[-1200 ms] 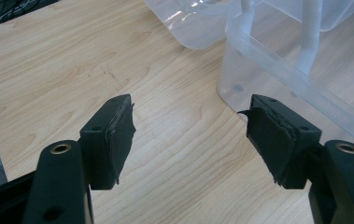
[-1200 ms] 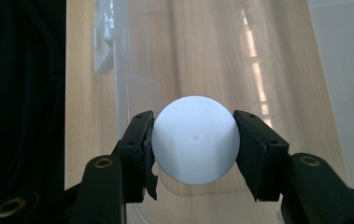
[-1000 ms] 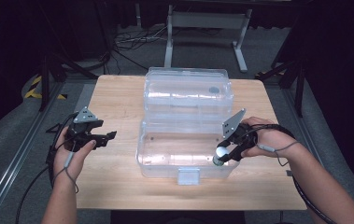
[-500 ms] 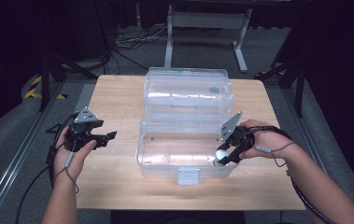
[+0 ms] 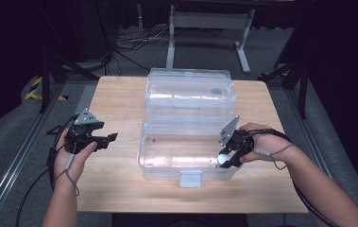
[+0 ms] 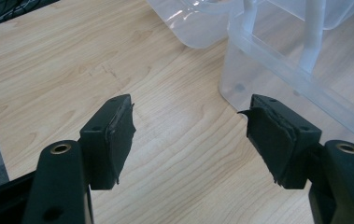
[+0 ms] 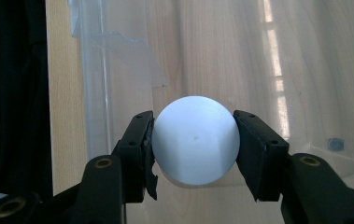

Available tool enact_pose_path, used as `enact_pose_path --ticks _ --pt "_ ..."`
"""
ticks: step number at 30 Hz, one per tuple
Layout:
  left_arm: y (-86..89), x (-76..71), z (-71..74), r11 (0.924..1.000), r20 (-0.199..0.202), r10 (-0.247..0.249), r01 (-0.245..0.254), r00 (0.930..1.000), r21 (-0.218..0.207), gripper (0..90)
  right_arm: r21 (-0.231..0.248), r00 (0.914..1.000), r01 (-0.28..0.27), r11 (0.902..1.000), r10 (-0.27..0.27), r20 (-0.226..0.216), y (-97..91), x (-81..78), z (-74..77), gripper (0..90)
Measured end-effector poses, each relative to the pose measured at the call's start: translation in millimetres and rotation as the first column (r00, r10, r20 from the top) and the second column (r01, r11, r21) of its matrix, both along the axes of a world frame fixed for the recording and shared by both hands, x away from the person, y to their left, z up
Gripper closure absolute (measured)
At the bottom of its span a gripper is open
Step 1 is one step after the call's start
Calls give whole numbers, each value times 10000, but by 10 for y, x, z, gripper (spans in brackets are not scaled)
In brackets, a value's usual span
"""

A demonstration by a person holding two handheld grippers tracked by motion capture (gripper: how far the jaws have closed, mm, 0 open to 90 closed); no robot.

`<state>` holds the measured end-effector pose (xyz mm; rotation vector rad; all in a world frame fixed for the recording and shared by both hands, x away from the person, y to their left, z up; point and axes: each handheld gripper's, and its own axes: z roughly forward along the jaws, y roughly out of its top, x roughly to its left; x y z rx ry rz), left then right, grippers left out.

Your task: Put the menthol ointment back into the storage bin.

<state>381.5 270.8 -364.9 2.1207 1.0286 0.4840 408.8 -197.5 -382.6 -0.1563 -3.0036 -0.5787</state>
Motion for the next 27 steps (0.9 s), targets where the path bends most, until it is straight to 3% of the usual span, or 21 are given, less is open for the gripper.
enact_pose_path --ticks 20,27 --pt "8 1 -8 10000 -14 32 -33 10000 -21 327 -679 9997 -190 9975 182 -138 68 4 -93 507" --pt "8 0 -10 10000 -31 42 -42 10000 -41 327 -622 9997 -233 9978 232 -27 83 4 -95 507"
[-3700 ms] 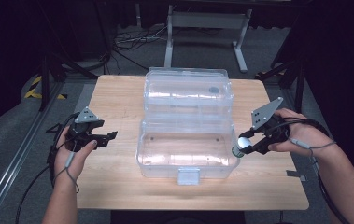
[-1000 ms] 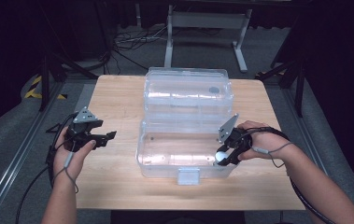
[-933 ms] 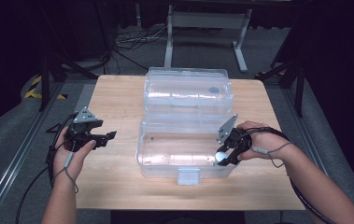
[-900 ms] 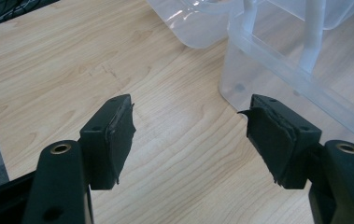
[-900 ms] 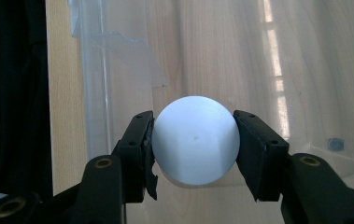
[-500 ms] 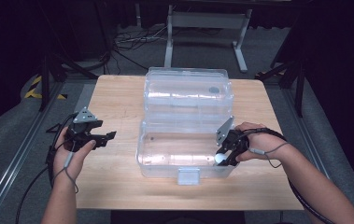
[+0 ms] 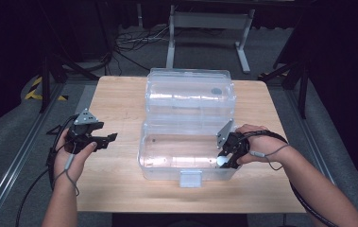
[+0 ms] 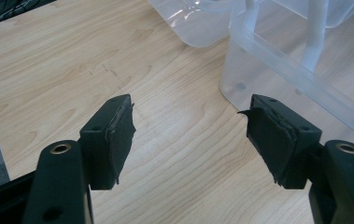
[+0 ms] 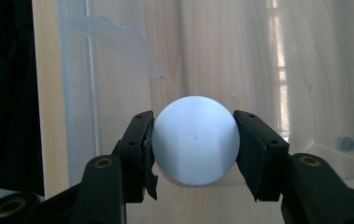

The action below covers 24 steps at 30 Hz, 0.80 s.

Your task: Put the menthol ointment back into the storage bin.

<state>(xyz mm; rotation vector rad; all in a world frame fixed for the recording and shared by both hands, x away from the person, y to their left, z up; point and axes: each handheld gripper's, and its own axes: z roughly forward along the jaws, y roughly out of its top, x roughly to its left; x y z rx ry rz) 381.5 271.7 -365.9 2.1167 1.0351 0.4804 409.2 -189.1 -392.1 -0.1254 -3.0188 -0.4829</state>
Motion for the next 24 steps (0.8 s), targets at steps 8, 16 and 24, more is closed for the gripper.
enact_pose_path --ticks 8,16,24 --pt "9 1 1 10000 9 14 -14 10000 -13 327 -385 9999 -113 9992 114 28 46 -15 3 507" --pt "13 -2 5 10000 39 8 -8 10000 -36 327 -478 9999 -151 9987 148 -59 84 -15 12 507" --pt "18 -2 0 10000 -7 24 -24 10000 -39 327 -450 9998 -115 9989 107 -165 100 1 -11 506"
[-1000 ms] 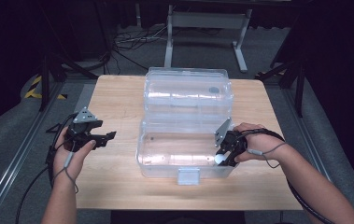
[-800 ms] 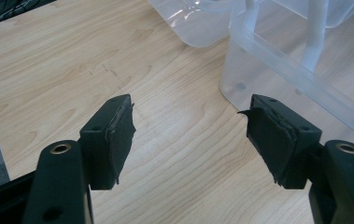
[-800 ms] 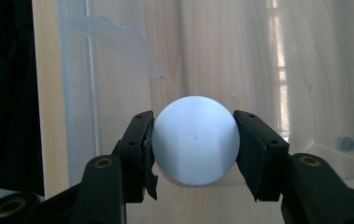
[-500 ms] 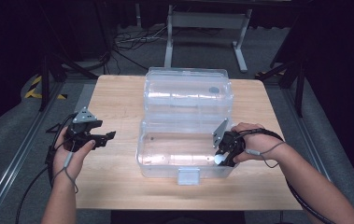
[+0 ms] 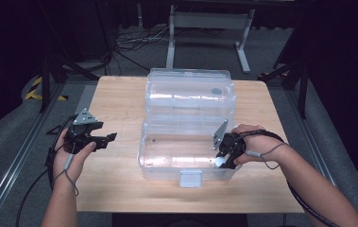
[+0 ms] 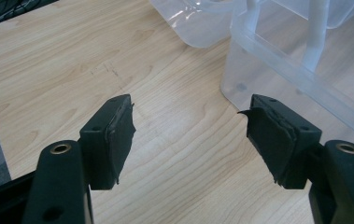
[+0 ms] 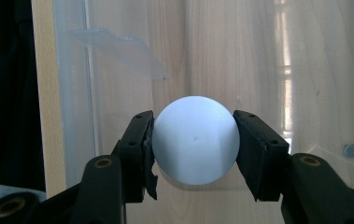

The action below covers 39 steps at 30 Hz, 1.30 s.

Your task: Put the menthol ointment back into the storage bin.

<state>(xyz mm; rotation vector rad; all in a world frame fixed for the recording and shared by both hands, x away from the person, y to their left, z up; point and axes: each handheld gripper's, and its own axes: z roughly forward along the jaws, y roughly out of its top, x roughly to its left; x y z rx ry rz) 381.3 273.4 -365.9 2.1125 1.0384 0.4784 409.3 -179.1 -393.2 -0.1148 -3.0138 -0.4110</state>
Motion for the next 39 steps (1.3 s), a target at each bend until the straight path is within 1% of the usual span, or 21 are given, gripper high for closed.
enact_pose_path --ticks 4,10,14,17,18,20,21,24,26,27,28,29,32,33,34,35,36,37,39 --pt "-2 2 -2 10000 -9 -14 14 10000 7 326 -59 9999 -137 9999 136 -54 5 20 -13 506" --pt "1 -2 0 10000 9 18 -18 10000 -14 326 -174 9999 -151 9997 151 -28 15 27 -20 505" --pt "-2 1 -3 10000 -1 0 0 10000 18 326 -182 9999 -84 9998 82 -81 18 31 -33 505" --pt "1 0 -2 10000 9 15 -15 10000 13 325 -229 9998 -151 9996 147 -136 21 42 -39 504" --pt "2 0 -2 10000 11 19 -19 10000 12 325 -260 9996 -189 9995 183 -214 22 50 -38 503" --pt "2 -1 -2 10000 8 15 -15 10000 10 325 -181 9994 -202 9996 197 -277 20 59 -48 493" --pt "2 -1 -2 10000 6 22 -22 10000 11 326 -169 9993 -106 9998 100 -352 21 59 -49 486" --pt "3 -1 2 10000 52 6 -6 10000 28 325 -31 9992 -104 9999 103 -399 16 65 -52 480" --pt "1 -4 2 10000 21 9 -9 10000 7 325 -54 9992 -75 10000 72 -400 15 62 -47 479" --pt "2 -1 2 10000 49 -2 2 10000 23 325 14 9992 -153 9999 154 -374 8 64 -43 475" --pt "2 -1 2 10000 47 -8 8 10000 38 325 -4 9994 3 10000 -3 -360 5 50 -29 472" --pt "2 0 1 10000 44 -7 7 10000 39 326 61 9996 -68 10000 69 -289 1 54 -22 469" --pt "-1 -1 1 10000 10 -8 8 10000 25 325 234 9997 -52 9997 58 -257 -20 54 23 457" --pt "-2 0 1 10000 9 -26 26 10000 17 325 412 9996 73 9991 -61 -281 -36 50 60 453" --pt "-4 3 1 10000 20 -42 42 10000 35 325 564 9996 53 9984 -38 -268 -50 52 88 452" --pt "-10 4 -2 10000 18 -45 45 10000 4 325 607 9997 74 9981 -60 -230 -59 53 108 453" --pt "-14 3 -3 10000 -2 -61 61 10000 -23 324 791 9999 124 9968 -114 -126 -73 54 134 452" --pt "-18 3 -4 10000 -24 -76 76 10000 -29 324 863 9998 205 9961 -199 -76 -83 55 152 453" --pt "-38 0 -6 9999 -68 -146 146 9999 -52 327 1231 9994 335 9918 -330 -61 -103 60 186 459"
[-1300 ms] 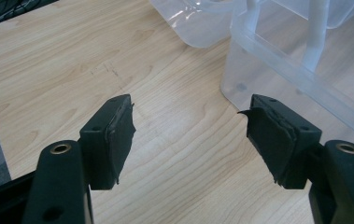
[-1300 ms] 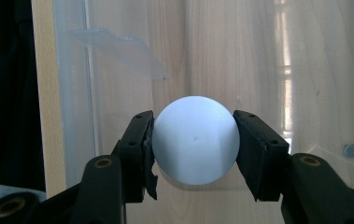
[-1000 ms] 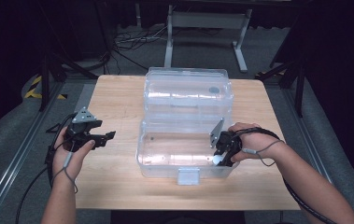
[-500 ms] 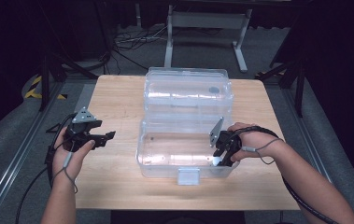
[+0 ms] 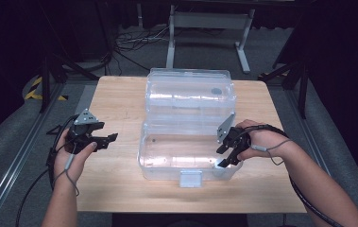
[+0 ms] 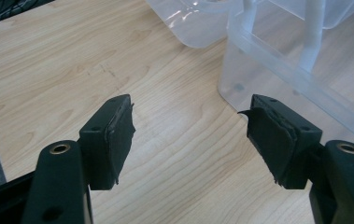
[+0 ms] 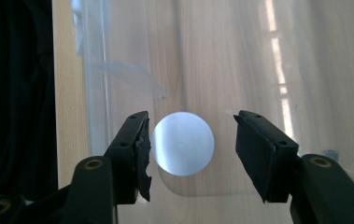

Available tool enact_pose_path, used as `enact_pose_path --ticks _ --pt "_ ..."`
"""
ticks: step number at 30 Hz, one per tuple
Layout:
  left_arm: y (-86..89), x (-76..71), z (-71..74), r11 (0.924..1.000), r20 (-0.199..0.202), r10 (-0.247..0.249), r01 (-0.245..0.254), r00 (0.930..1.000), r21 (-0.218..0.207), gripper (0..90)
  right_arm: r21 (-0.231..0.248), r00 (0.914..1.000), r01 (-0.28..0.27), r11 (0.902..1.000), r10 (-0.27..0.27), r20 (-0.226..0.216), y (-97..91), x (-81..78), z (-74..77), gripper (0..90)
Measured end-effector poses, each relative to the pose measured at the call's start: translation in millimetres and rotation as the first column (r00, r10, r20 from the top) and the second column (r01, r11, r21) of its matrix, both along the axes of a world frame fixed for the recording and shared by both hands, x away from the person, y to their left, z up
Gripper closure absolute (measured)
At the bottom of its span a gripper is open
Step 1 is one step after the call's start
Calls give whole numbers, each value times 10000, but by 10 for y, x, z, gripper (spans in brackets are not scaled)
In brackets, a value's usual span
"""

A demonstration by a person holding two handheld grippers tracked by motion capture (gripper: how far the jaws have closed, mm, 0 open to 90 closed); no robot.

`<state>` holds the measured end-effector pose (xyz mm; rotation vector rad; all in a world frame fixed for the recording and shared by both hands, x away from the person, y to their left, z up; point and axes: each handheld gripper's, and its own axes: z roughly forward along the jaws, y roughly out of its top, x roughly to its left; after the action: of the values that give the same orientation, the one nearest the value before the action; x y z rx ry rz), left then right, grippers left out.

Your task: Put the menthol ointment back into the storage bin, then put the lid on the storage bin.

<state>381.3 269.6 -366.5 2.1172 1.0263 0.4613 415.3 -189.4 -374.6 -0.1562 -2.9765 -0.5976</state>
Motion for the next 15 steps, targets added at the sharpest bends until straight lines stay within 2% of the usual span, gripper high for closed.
enact_pose_path --ticks 4,8,10,12,15 --pt "-30 -5 22 9997 33 -226 226 9997 -33 345 622 9996 224 9978 -234 151 -46 16 83 469" --pt "-65 -9 40 9993 19 -371 371 9993 -92 363 881 9990 374 9954 -394 218 -68 17 136 480" --pt "-81 -14 36 9993 -115 -328 325 9994 -202 368 1153 9980 377 9926 -433 468 -79 28 173 486" --pt "-84 -10 41 9990 -258 -406 401 9988 -191 365 1270 9976 398 9911 -465 507 -84 31 192 488" --pt "-123 -22 48 9976 -344 -581 567 9977 -403 368 1623 9960 499 9855 -612 651 -100 32 255 492"
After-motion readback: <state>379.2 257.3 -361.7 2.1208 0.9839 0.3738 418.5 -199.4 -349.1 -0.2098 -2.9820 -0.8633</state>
